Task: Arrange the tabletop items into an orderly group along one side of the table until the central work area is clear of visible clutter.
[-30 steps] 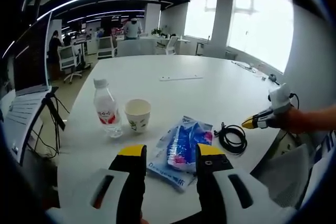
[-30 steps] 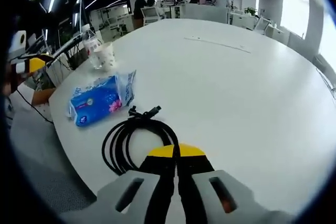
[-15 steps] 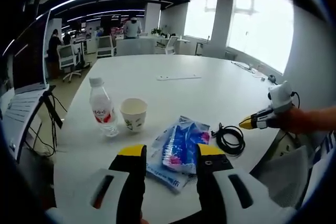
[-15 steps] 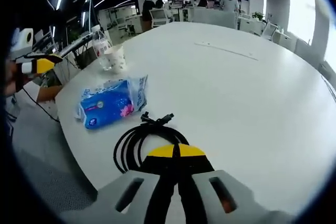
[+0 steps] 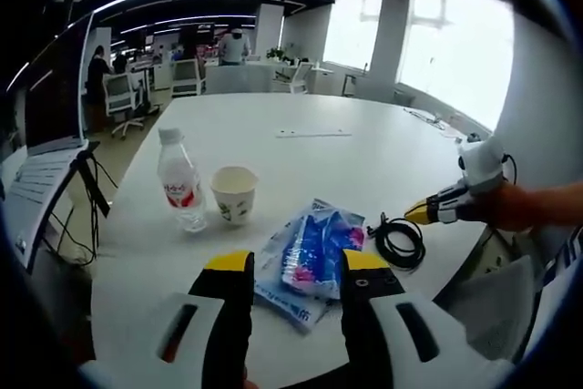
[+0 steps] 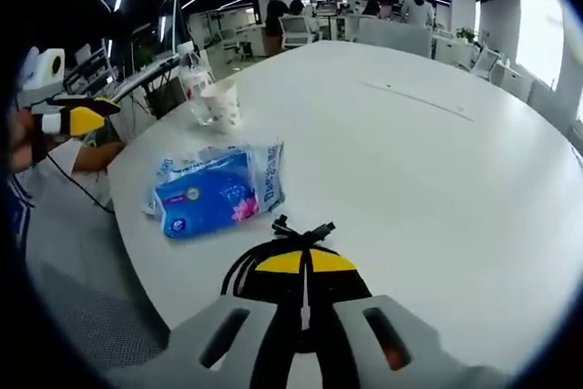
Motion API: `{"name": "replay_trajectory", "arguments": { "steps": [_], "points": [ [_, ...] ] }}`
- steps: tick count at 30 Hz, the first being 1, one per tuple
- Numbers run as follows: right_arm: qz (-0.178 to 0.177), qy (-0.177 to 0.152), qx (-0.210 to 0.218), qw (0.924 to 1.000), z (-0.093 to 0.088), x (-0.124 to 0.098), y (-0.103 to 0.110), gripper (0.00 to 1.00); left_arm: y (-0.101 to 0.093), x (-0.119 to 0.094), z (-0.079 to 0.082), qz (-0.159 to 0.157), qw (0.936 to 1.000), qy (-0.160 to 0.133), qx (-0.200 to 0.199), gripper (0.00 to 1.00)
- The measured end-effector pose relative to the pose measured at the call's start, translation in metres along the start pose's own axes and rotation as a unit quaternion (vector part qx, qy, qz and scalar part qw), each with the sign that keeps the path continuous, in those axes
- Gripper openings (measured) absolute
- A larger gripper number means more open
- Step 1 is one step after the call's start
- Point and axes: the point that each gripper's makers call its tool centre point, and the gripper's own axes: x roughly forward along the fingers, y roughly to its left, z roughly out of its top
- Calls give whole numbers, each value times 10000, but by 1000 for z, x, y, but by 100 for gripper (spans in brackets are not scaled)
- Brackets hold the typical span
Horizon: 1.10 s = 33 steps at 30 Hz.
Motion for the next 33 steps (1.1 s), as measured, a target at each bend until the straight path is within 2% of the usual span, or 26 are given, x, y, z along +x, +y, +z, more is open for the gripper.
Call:
{"name": "replay_trajectory", "arguments": {
  "steps": [8, 18, 26, 33],
  "points": [
    [194, 15, -194, 9996, 16, 13, 12, 0, 2, 0, 0, 40, 10000, -46, -78, 36],
    [402, 73, -470, 9981, 32, 30, 22, 5, 7, -3, -1, 122, 9998, -67, -147, 36],
    [577, 156, -565, 9966, 40, 43, 25, 13, 9, -3, -1, 142, 9998, -70, -156, 36],
    [693, 262, -851, 9936, 44, 56, 33, 20, 9, -3, 0, 135, 9998, -70, -161, 37]
  ]
}}
